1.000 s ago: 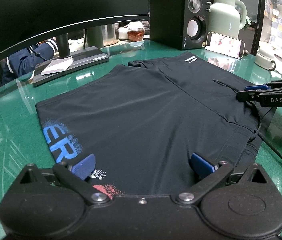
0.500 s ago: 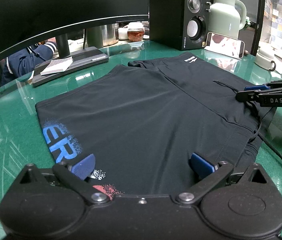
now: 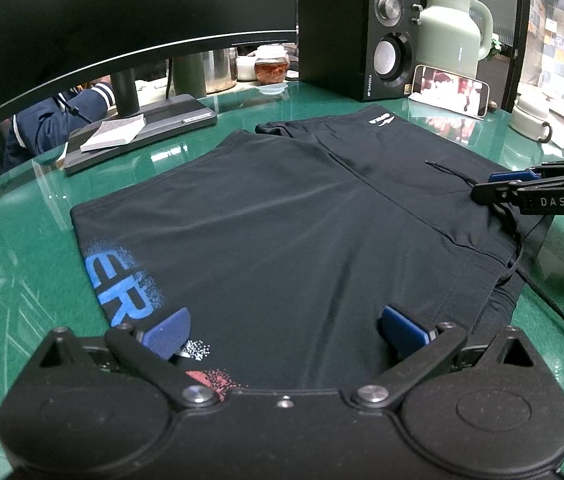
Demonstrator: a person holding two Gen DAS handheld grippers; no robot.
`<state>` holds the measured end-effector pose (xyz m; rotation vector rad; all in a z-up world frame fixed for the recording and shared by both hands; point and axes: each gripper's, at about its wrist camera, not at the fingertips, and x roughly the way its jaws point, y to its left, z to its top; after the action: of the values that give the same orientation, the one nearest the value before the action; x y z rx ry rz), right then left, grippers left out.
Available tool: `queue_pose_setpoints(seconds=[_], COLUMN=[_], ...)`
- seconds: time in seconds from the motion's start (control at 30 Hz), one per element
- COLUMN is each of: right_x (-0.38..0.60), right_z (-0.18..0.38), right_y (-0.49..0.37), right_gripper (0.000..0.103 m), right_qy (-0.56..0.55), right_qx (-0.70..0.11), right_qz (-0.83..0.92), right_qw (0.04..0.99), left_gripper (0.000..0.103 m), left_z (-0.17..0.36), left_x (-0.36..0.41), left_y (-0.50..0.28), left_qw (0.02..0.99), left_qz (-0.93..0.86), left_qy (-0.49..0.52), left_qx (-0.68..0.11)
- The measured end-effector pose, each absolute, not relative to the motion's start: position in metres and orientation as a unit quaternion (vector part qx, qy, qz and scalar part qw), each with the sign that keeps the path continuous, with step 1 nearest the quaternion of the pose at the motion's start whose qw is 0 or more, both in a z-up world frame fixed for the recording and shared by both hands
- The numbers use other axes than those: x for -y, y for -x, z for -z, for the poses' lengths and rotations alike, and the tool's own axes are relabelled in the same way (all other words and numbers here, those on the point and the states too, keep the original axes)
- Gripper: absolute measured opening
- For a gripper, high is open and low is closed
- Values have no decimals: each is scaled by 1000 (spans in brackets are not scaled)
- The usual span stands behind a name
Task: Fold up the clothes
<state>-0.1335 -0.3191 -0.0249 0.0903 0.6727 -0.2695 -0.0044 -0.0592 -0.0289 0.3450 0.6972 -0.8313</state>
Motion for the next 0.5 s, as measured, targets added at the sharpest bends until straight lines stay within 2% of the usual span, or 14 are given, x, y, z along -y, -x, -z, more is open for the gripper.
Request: queue_pose_setpoints(seconds=[0.5], right_x=[320], right_z=[25], right_y=[133], right_gripper=[38], right_qy=[-43], right_qx=[-329], right_qz=[134], right_qw=[934], left_gripper=[103], left_z=[29], left_x=[60], left_y=[5], left_qw=[843], left_qz=[394], left_qy=[-166], left_qx=[-326])
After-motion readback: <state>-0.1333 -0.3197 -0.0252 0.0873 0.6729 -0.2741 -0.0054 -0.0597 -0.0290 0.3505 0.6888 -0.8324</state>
